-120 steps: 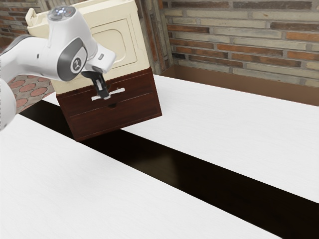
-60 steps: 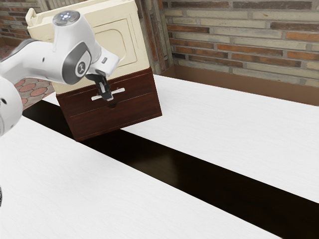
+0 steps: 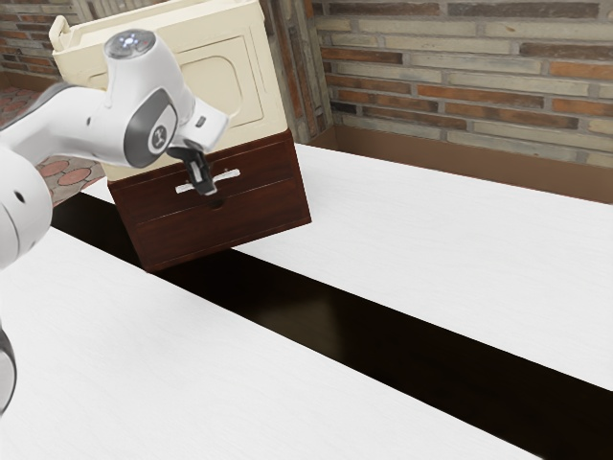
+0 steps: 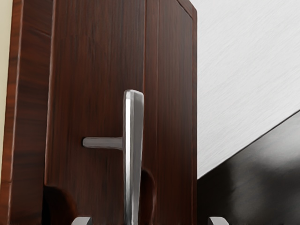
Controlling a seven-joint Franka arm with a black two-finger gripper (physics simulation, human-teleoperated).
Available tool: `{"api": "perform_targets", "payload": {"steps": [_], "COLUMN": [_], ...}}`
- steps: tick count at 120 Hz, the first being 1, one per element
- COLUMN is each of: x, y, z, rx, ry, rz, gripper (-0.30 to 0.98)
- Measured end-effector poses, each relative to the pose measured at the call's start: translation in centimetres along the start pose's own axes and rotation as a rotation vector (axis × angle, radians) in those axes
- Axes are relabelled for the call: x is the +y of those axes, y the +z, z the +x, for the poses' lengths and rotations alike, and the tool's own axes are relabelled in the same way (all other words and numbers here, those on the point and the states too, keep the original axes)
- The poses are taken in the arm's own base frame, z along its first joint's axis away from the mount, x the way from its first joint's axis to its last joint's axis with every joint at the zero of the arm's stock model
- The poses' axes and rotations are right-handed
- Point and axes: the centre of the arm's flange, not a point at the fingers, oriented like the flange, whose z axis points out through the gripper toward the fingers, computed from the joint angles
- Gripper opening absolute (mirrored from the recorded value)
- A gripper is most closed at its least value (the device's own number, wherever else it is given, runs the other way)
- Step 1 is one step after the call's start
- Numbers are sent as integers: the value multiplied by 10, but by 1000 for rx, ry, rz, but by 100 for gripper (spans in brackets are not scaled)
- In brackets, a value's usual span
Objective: Pull the drawer handle with one arm to open the drawer
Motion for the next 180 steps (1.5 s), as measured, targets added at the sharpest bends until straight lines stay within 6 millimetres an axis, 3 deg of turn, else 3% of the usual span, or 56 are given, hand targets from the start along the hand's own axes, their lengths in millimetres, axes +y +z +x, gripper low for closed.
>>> {"api": "perform_targets", "payload": {"steps": [38,66,92,119,150,180], "x": [0,2,3,18,36,52], "y": [11,15,8,-4,-8,-19], "z": [-2,-2,-2,-12,0,-5], "rx": [-5,-4,4,-6,5,5], "ry": [8,12,11,18,47,58], "rz": [-5,-10,-13,-41,-64,-82], "gripper": [23,12,3,1,2,2]}}
